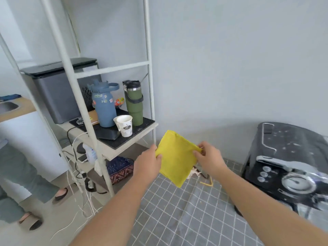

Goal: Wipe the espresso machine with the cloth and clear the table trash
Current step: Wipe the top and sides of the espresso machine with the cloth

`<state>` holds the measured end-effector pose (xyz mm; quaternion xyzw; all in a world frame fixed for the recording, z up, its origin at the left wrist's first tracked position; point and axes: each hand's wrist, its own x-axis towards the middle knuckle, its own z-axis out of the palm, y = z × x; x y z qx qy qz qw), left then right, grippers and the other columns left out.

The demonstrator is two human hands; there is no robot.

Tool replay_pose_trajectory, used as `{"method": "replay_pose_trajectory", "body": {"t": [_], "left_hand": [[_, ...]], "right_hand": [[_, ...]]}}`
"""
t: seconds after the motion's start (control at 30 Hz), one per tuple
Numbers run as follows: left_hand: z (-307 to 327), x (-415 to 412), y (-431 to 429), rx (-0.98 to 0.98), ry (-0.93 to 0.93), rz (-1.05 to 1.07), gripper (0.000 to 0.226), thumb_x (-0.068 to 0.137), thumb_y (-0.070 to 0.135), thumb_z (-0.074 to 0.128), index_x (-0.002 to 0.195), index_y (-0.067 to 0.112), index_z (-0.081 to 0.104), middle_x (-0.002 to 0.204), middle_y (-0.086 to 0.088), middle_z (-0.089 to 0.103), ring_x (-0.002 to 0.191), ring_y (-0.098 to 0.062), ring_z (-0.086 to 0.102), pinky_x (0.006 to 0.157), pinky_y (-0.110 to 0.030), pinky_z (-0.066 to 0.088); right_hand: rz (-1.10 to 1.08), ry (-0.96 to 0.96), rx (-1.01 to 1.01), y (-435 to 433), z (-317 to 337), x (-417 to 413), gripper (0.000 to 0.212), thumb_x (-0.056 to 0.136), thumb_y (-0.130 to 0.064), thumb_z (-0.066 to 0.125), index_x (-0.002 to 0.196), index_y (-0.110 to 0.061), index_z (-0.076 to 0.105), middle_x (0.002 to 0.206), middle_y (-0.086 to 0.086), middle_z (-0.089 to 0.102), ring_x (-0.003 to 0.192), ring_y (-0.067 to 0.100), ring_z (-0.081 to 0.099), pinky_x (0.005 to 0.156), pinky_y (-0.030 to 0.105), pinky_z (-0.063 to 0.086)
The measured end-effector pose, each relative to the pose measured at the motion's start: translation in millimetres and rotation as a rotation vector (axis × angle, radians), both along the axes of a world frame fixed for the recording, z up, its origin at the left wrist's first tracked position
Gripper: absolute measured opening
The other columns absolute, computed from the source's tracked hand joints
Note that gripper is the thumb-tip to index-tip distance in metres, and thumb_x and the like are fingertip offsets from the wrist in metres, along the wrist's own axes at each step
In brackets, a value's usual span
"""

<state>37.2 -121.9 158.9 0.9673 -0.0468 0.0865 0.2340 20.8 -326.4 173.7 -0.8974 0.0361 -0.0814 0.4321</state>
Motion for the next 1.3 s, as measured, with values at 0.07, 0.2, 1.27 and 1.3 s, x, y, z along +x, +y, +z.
{"method": "replay_pose_trajectory", "body": {"t": [0.07, 0.2, 1.27, 1.3], "left_hand": [[30.8, 8.6, -35.9, -0.029, -0.071, -0.062, 0.026, 0.097, 0.033, 0.044, 0.114, 0.013, 0.045, 0.102, -0.010, 0.066, 0.095, -0.034, 0.061, 0.070, -0.038, 0.043], [81.5, 13.9, -112.6, -0.080, -0.203, -0.212, 0.026, 0.095, 0.034, 0.045, 0.111, 0.013, 0.046, 0.097, -0.011, 0.065, 0.090, -0.035, 0.061, 0.070, -0.040, 0.048], [56.8, 34.6, -312.6, 0.123, 0.181, -0.789, 0.058, 0.102, 0.035, 0.016, 0.151, 0.014, -0.005, 0.160, 0.003, -0.016, 0.148, -0.012, -0.010, 0.121, -0.043, 0.004], [55.5, 34.3, -312.5, 0.112, 0.182, -0.789, 0.058, 0.102, 0.036, 0.016, 0.151, 0.015, -0.006, 0.160, 0.004, -0.017, 0.148, -0.012, -0.010, 0.121, -0.043, 0.004]], "right_hand": [[-0.071, -0.090, 0.000, -31.5, 36.5, -6.1, 0.005, 0.090, -0.022, 0.056, 0.089, -0.017, 0.053, 0.075, 0.002, 0.057, 0.068, 0.018, 0.052, 0.054, 0.025, 0.038], [-0.245, -0.245, 0.009, -99.5, 96.9, -25.5, 0.004, 0.091, -0.021, 0.055, 0.094, -0.019, 0.053, 0.075, -0.003, 0.056, 0.062, 0.010, 0.050, 0.052, 0.021, 0.037], [-0.356, 0.386, -0.606, -243.7, 49.9, -13.6, 0.054, 0.094, -0.054, 0.028, 0.145, -0.044, 0.016, 0.161, -0.003, -0.003, 0.147, 0.030, -0.006, 0.118, 0.053, 0.002], [-0.270, 0.357, -0.618, -244.4, 49.1, -15.9, 0.048, 0.096, -0.047, 0.028, 0.144, -0.045, 0.022, 0.161, -0.008, 0.002, 0.148, 0.026, -0.006, 0.119, 0.050, 0.001]]}}
